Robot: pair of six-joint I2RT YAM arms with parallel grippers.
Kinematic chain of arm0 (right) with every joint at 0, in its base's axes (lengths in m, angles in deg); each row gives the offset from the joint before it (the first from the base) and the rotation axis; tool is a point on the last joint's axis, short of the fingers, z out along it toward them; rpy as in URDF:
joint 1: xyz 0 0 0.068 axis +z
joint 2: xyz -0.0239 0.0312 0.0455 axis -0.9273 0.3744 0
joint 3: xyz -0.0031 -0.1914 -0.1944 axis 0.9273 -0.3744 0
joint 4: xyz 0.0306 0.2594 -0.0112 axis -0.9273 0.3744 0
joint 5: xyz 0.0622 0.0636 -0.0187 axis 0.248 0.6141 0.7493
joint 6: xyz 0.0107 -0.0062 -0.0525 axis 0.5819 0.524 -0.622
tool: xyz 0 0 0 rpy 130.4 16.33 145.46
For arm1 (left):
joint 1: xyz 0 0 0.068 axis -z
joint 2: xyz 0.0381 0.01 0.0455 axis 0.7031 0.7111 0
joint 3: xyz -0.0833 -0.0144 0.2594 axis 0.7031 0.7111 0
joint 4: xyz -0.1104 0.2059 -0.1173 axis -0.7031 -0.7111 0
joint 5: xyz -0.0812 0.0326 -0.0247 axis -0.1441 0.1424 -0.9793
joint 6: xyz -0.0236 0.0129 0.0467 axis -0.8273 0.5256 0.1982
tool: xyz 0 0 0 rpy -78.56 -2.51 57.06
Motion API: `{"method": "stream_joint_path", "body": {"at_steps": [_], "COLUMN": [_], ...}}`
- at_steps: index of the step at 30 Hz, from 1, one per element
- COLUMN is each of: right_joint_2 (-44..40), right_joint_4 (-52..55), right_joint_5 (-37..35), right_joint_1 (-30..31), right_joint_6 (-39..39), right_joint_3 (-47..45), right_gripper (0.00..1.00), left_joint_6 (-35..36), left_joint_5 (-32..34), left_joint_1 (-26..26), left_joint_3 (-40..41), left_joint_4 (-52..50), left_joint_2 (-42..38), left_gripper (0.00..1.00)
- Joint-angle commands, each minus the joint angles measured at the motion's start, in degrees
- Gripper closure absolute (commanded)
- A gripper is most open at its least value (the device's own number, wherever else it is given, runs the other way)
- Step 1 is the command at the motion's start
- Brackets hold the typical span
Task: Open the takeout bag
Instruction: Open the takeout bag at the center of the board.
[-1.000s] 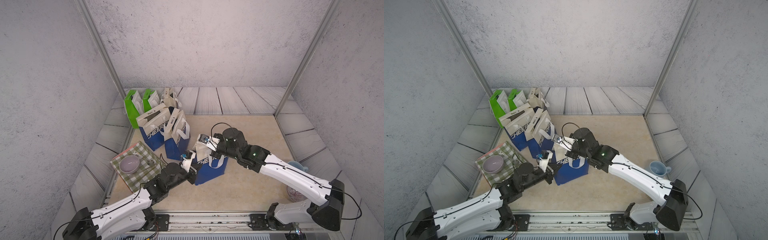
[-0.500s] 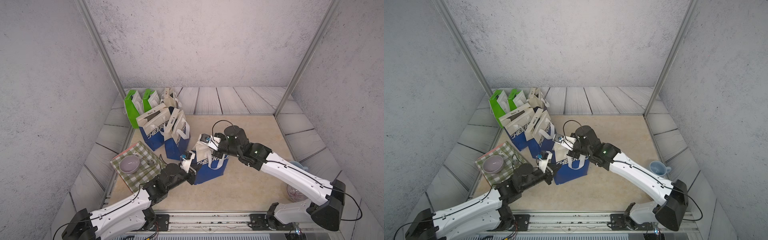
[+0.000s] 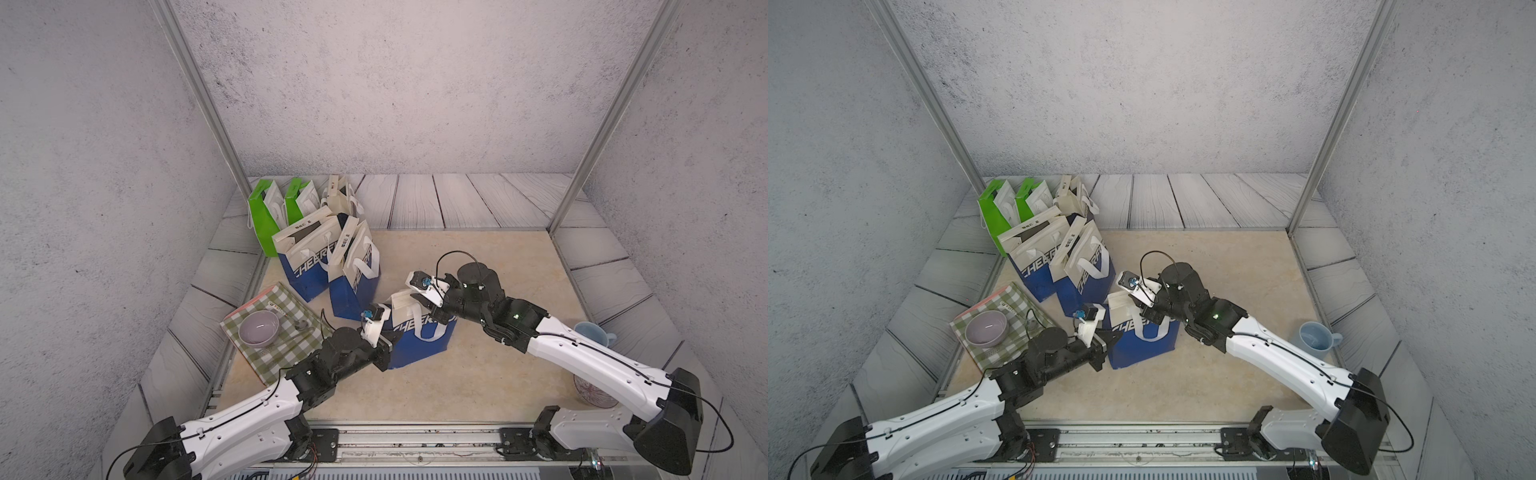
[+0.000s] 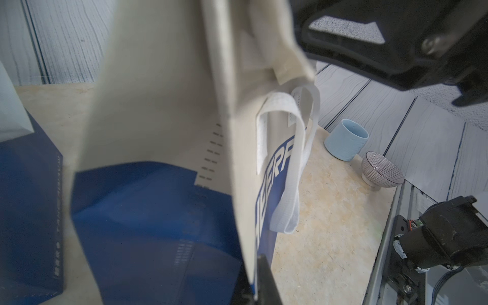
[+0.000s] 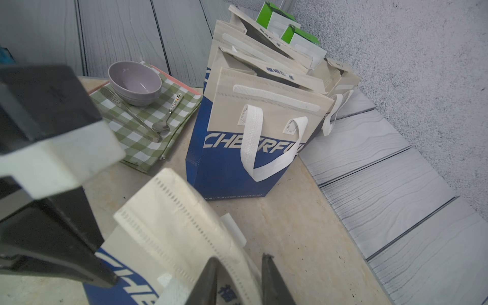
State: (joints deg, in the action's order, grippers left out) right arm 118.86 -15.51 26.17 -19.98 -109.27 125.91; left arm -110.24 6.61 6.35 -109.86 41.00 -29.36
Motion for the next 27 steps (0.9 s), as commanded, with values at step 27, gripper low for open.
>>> {"method": "stream_joint_path", "body": {"at_steps": [27], "right_joint_2": [-3.1], "right_joint_4": [-22.2], "right_joint_5": [-9.3], "right_joint_1": [6.9], "right_joint_6": [-11.3], "right_joint_3": [-14.8], "right_gripper": [0.52], "left_joint_6": [0.1], "left_joint_5": [-0.5], "left_joint_1": [0.3], "left_joint_3": [-0.8], "left_joint_4": [1.4], "left_joint_2": [-0.5], "left_gripper": [1.0]}}
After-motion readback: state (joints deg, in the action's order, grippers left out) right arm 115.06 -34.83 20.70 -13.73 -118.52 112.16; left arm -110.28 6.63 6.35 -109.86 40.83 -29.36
